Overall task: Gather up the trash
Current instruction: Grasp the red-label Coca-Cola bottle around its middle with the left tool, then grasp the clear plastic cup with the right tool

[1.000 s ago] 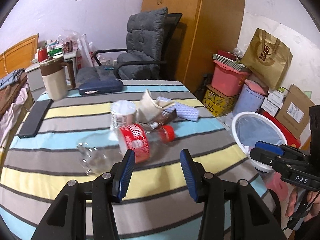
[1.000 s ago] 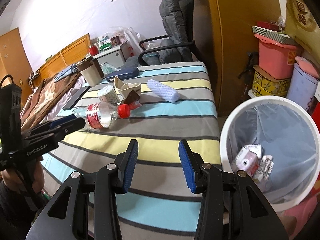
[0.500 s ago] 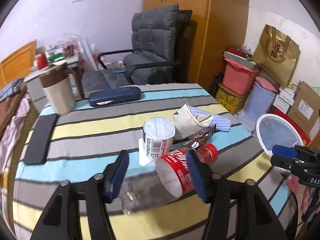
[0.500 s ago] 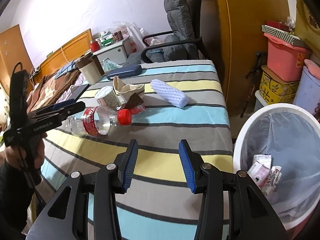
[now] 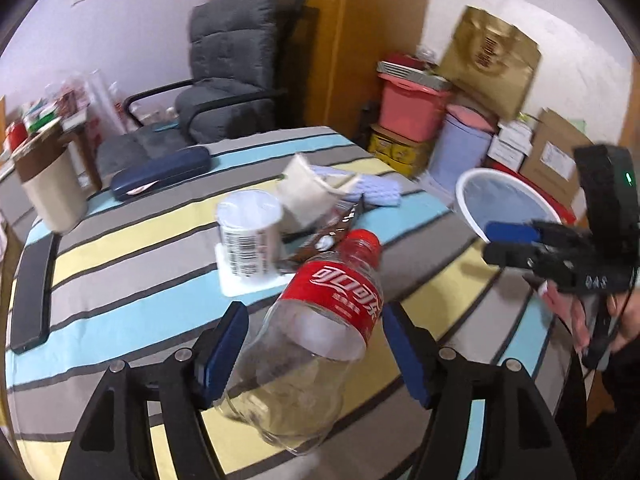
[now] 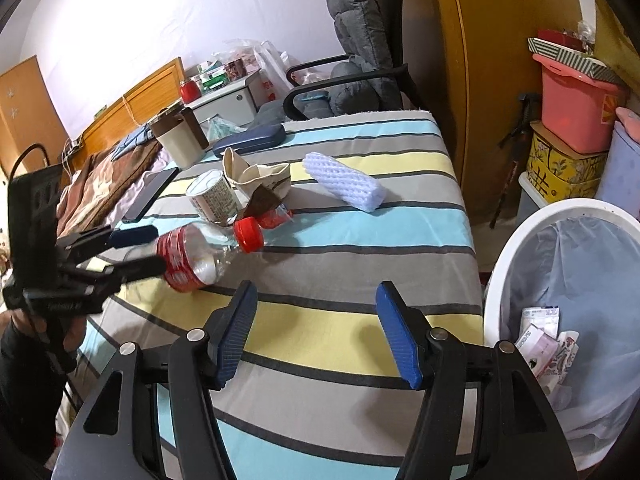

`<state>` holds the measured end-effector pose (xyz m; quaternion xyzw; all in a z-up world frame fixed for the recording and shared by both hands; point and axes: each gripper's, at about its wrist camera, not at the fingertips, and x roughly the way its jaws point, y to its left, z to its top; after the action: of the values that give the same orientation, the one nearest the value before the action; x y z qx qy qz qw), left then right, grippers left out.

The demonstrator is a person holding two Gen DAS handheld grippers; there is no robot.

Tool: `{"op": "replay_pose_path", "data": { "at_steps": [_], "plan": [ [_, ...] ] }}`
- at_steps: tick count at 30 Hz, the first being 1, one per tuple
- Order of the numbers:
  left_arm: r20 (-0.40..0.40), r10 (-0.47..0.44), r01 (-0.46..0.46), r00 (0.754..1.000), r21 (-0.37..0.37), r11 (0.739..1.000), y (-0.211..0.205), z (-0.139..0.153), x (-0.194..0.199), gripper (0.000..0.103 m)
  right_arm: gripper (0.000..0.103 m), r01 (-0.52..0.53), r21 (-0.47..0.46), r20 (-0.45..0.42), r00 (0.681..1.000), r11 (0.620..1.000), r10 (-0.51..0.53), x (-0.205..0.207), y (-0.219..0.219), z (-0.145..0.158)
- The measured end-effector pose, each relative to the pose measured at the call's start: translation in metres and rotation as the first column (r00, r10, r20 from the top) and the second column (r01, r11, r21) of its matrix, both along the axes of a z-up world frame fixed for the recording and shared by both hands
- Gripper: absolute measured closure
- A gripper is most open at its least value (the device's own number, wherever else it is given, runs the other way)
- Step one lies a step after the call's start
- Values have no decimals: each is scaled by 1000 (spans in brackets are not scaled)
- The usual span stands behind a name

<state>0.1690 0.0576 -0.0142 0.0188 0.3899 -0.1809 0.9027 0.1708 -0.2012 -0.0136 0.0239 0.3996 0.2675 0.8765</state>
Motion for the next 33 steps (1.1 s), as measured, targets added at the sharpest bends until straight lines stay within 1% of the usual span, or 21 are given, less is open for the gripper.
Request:
{"op": "replay_pose_path", "data": {
  "at_steps": [3, 8, 9, 10, 12, 13, 14, 18, 22, 24, 30, 33],
  "plan": [
    [-26, 17, -18, 1000, -15, 1000, -6, -5, 2, 34, 40, 8, 2, -1, 1000, 1000, -8, 0, -2, 0],
    [-21, 46, -46, 999, -15, 999, -16, -13, -2, 34, 40, 6, -6, 2, 1000, 1000, -6, -2, -1, 3],
    [-19, 55, -55, 998, -10, 998, -18, -14, -5, 37, 40, 7, -9, 5, 1000, 1000, -7, -2, -1, 4],
    [-15, 66, -66, 998, -8, 998, -18, -15, -8, 38, 40, 10, -10, 7, 1000, 1000, -10, -2, -2, 4],
    [-9, 112, -112, 994, -7, 994, -18, -15, -16, 39, 40, 13, -6, 7, 1000, 1000, -13, 0, -4, 5],
    [-8, 129, -129, 992, -11, 992, -17, -14, -19, 42, 40, 14, -5, 8, 1000, 1000, -14, 0, -4, 6],
    [-8, 154, -155, 988, -18, 988, -16, -14, -24, 42, 40, 15, -5, 11, 1000, 1000, -15, 0, -3, 6],
    [-12, 202, -202, 979, -57, 978, -8, -14, -44, 42, 40, 2, -13, 18, 1000, 1000, -2, 2, 2, 7],
    [-7, 272, -272, 962, -99, 957, 8, -9, -64, 42, 40, -11, -24, 18, 1000, 1000, 11, 3, 9, 6],
    [-6, 327, -326, 945, -113, 939, 20, -7, -70, 42, 40, -22, -28, 14, 1000, 999, 22, 4, 15, 5],
    [9, 460, -458, 888, -85, 885, 46, -5, -71, 42, 40, -79, -46, 22, 997, 996, 80, 11, 40, 4],
    [12, 492, -491, 870, -68, 869, 53, -6, -65, 42, 40, -112, -76, 25, 993, 991, 114, 18, 55, 1]
  ]
}}
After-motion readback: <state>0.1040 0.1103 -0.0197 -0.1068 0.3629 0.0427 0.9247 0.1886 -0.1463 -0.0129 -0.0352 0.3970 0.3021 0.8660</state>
